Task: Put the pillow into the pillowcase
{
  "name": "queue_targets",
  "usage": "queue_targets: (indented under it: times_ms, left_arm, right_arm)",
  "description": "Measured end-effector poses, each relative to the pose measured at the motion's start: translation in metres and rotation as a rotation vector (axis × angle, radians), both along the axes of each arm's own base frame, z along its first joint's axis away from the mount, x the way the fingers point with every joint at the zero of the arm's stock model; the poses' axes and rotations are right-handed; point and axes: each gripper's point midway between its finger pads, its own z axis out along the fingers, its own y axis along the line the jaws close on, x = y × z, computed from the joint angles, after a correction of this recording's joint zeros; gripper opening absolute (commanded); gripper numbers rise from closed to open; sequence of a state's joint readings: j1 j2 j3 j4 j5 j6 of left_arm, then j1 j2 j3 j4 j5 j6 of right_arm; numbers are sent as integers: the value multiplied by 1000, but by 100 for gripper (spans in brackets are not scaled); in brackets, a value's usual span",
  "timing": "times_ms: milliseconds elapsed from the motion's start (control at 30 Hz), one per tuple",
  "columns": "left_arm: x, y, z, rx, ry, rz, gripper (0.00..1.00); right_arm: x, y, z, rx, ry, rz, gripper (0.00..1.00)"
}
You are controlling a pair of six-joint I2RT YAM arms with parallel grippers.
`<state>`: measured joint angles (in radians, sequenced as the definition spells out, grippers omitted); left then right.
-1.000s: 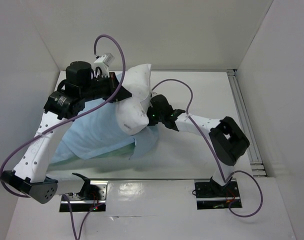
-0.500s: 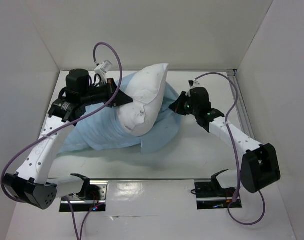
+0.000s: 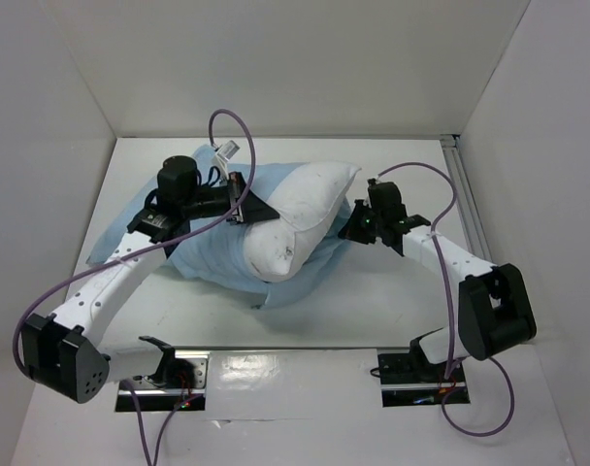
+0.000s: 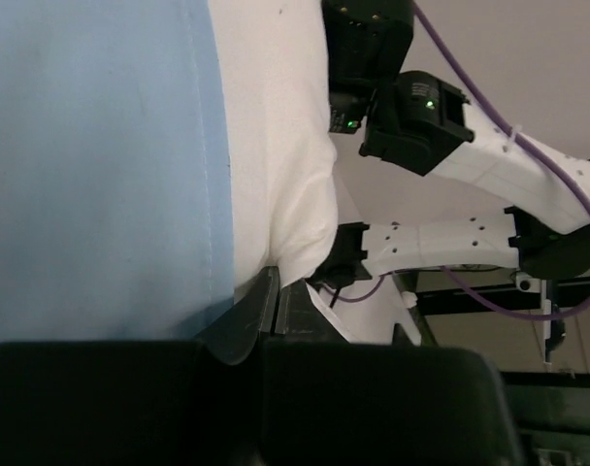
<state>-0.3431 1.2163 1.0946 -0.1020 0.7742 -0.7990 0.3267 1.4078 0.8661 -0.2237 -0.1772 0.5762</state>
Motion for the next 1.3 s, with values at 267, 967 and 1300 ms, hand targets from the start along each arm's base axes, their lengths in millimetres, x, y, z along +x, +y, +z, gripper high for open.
queue_targets:
  times_ms: [267, 967, 1300]
  left_arm:
    - [22, -13, 14, -60, -6, 35, 0]
    - [50, -23, -21, -27, 59, 81, 0]
    - [51, -23, -21, -35, 72, 87, 0]
  right_arm:
    - [-5, -5, -12, -8, -2, -52, 23]
    - [-9, 2, 33, -89, -112, -123, 78]
    - [1, 28, 3, -204, -67, -68, 82]
